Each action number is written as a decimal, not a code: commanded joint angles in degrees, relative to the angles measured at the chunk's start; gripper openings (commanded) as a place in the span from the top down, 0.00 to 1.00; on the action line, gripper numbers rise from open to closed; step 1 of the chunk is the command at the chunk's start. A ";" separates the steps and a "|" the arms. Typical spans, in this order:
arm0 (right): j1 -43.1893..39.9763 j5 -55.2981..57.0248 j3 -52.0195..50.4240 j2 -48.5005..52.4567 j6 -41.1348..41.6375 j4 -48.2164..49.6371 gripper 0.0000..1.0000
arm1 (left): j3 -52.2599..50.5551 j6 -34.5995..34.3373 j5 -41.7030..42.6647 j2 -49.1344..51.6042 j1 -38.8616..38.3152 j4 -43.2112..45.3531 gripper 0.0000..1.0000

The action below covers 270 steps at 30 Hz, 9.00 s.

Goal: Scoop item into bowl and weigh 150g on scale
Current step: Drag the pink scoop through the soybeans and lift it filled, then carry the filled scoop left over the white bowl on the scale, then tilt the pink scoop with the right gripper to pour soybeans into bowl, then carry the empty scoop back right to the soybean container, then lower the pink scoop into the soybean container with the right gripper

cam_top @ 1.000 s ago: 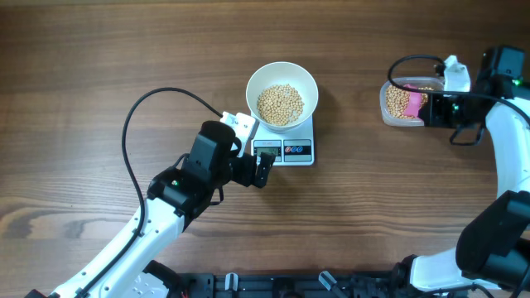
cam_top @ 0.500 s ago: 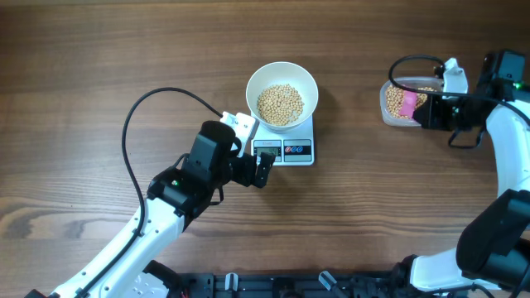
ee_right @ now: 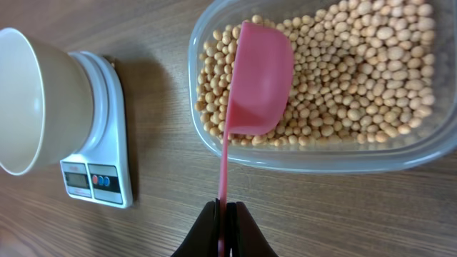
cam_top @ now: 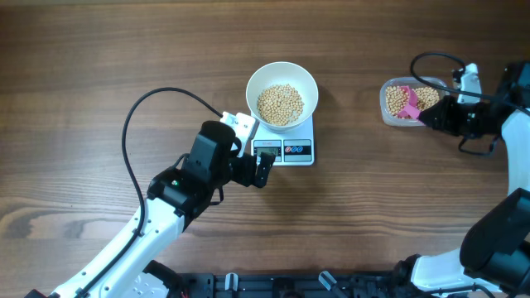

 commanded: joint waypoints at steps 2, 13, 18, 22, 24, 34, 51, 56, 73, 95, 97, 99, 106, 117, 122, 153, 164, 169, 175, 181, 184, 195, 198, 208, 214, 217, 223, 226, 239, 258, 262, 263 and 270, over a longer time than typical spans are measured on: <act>-2.34 -4.59 -0.63 1.36 2.29 -0.35 0.96 | -0.28 1.31 0.87 0.20 -0.20 0.13 0.00; -7.74 -13.51 -0.72 5.22 3.72 -0.94 0.96 | -0.26 1.33 0.87 0.20 -0.20 0.13 0.00; -10.84 -20.98 -0.72 6.16 3.58 -0.83 0.96 | -0.28 1.33 0.87 0.20 -0.20 0.13 0.00; -13.00 -21.77 -0.72 6.19 3.65 -1.07 0.96 | -0.26 1.31 0.87 0.20 -0.20 0.13 0.00; -13.90 -21.77 -0.72 6.19 3.50 -0.94 0.96 | -0.26 1.31 0.87 0.20 -0.20 0.13 0.00; -17.92 -25.00 -0.72 6.21 1.92 -1.64 0.96 | -0.28 1.33 0.87 0.20 -0.20 0.13 0.00; -19.96 -29.68 -0.72 6.21 -2.43 -7.02 0.96 | -0.28 1.31 0.87 0.20 -0.20 0.13 0.00; -19.98 -35.32 -0.72 6.21 -2.43 -6.93 0.96 | -0.28 1.31 0.87 0.20 -0.20 0.13 0.00; -17.27 -47.04 -0.72 6.21 -2.34 -10.01 0.96 | -0.26 1.31 0.87 0.20 -0.20 0.13 0.00; 7.19 -50.77 -0.72 6.21 9.73 -2.08 0.96 | -0.28 1.33 0.87 0.20 -0.20 0.13 0.00; 9.70 -48.13 -0.72 6.19 13.70 0.70 0.96 | -0.28 1.31 0.87 0.20 -0.20 0.13 0.00; 11.98 -45.24 -0.72 6.19 16.41 2.99 0.96 | -0.26 1.31 0.87 0.20 -0.20 0.13 0.00; 19.37 -36.76 -0.68 5.42 24.04 11.19 0.96 | -0.28 1.33 0.87 0.20 -0.20 0.13 0.00; 28.72 -10.69 1.70 -2.21 22.12 16.63 0.96 | -0.26 1.33 0.87 0.20 -0.20 0.13 0.00; 34.32 -1.25 1.70 -5.40 16.22 18.88 0.96 | -0.26 1.31 0.87 0.20 -0.20 0.13 0.00; 52.24 37.38 1.70 -9.79 -7.10 23.39 0.96 | -0.28 1.31 0.87 0.20 -0.20 0.13 0.00; 56.70 42.84 1.73 -9.84 -14.05 23.39 0.96 | -0.26 1.31 0.87 0.20 -0.20 0.13 0.00; 59.21 48.92 1.70 -9.94 -18.32 23.39 0.96 | -0.26 1.31 0.87 0.20 -0.20 0.13 0.00; 60.59 52.02 1.70 -10.34 -18.12 23.39 0.96 | -0.28 1.33 0.87 0.20 -0.20 0.13 0.00; 60.57 51.82 1.70 -11.61 -8.46 23.21 0.96 | -0.26 1.33 0.87 0.20 -0.20 0.13 0.00; 60.57 49.48 1.73 -12.46 -4.70 22.62 0.96 | -0.26 1.33 0.87 0.20 -0.20 0.13 0.00; 48.78 21.97 1.70 -18.14 7.23 19.52 0.96 | -0.26 1.31 0.87 0.20 -0.20 0.13 0.00; 42.58 16.50 1.70 -19.19 8.28 18.69 0.96 | -0.26 1.31 0.87 0.20 -0.20 0.13 0.00; 21.77 0.92 1.70 -19.69 8.07 13.81 0.96 | -0.26 1.33 0.87 0.20 -0.20 0.13 0.00; 9.27 9.07 1.70 -19.67 5.16 13.35 0.96 | -0.26 1.31 0.87 0.20 -0.20 0.13 0.00; 6.60 15.26 1.70 -19.67 1.53 12.66 0.96 | -0.28 1.33 0.87 0.20 -0.20 0.13 0.00; 5.86 24.76 1.68 -18.67 -3.87 8.68 0.96 | -0.28 1.31 0.87 0.20 -0.20 0.13 0.00; 5.86 27.91 1.68 -16.28 -3.93 7.39 0.96 | -0.26 1.31 0.87 0.20 -0.20 0.13 0.00; 5.99 31.04 1.68 -7.06 -4.74 5.84 0.96 | -0.26 1.33 0.87 0.20 -0.20 0.13 0.00; 17.77 41.72 -0.24 -1.68 -8.46 4.87 0.96 | -0.28 1.31 0.87 0.20 -0.20 0.13 0.00; 19.02 38.60 -0.37 -1.42 -8.37 5.01 0.96 | -0.28 1.31 0.87 0.20 -0.20 0.13 0.00; 19.08 37.79 -0.37 -1.42 -8.37 5.03 0.96 | -0.28 1.33 0.87 0.20 -0.20 0.13 0.00; 19.06 32.26 -0.37 -1.42 -8.24 4.61 0.96 | -0.28 1.31 0.87 0.20 -0.20 0.11 0.00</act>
